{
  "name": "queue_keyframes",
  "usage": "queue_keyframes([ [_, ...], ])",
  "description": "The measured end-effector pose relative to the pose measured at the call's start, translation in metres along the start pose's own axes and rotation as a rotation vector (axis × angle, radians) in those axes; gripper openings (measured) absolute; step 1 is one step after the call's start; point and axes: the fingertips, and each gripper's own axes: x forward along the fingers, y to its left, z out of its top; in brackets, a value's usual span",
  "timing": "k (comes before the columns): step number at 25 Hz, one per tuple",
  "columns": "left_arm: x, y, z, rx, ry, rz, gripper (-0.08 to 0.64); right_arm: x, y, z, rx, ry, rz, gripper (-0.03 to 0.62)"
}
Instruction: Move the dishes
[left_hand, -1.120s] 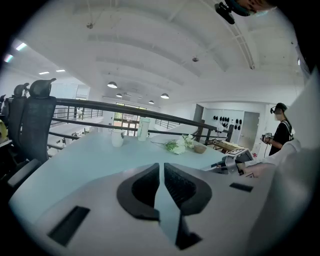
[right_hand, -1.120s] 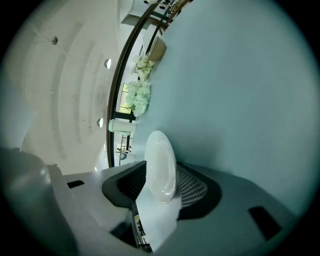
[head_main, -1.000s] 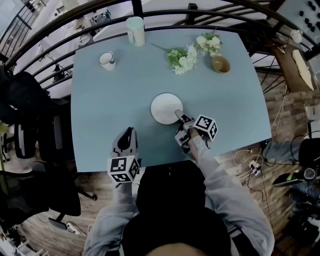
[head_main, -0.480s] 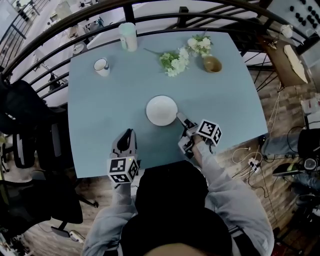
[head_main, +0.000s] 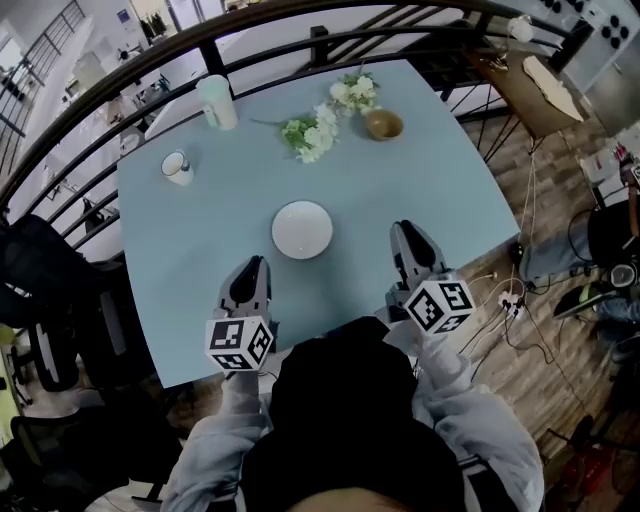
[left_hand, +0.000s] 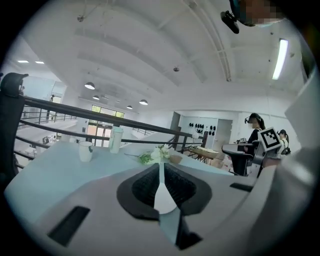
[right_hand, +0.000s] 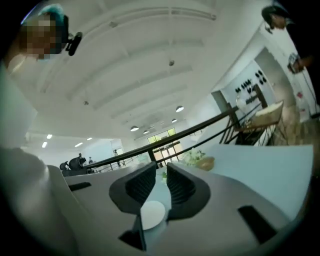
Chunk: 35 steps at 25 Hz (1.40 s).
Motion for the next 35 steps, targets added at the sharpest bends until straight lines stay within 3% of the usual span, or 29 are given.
queue_keyframes([
  [4, 0.008, -0.026, 0.007, 0.029, -0.005, -0.097, 0.043, -0.041, -0.001, 0.018, -0.189, -0.030, -0.048, 0.054],
  [6, 0.011, -0.039, 0.007, 0.041, -0.002, -0.147, 0.043, -0.057, 0.001, 0.020, -0.235, -0.037, -0.074, 0.006],
  [13, 0.030, -0.089, -0.002, 0.060, 0.035, -0.303, 0.043, -0.085, -0.015, 0.006, -0.196, 0.003, -0.173, 0.009],
  [14, 0.034, -0.097, -0.002, 0.065, 0.038, -0.317, 0.043, -0.085, -0.018, 0.006, -0.184, 0.012, -0.174, 0.033],
  [16, 0.044, -0.111, -0.004, 0.071, 0.041, -0.333, 0.043, -0.082, -0.026, 0.007, -0.145, 0.036, -0.157, 0.160],
  [17, 0.048, -0.116, -0.005, 0.071, 0.043, -0.335, 0.043, -0.078, -0.029, 0.006, -0.125, 0.048, -0.143, 0.200],
  [19, 0.056, -0.120, -0.007, 0.067, 0.048, -0.326, 0.043, -0.069, -0.036, 0.005, -0.092, 0.068, -0.117, 0.218],
  [25, 0.081, -0.121, -0.010, 0.047, 0.061, -0.260, 0.043, -0.027, -0.063, 0.007, -0.022, 0.127, -0.060, 0.212],
  [35, 0.141, -0.103, -0.018, 0.014, 0.084, -0.096, 0.043, 0.060, -0.129, 0.006, -0.007, 0.248, 0.017, 0.209],
])
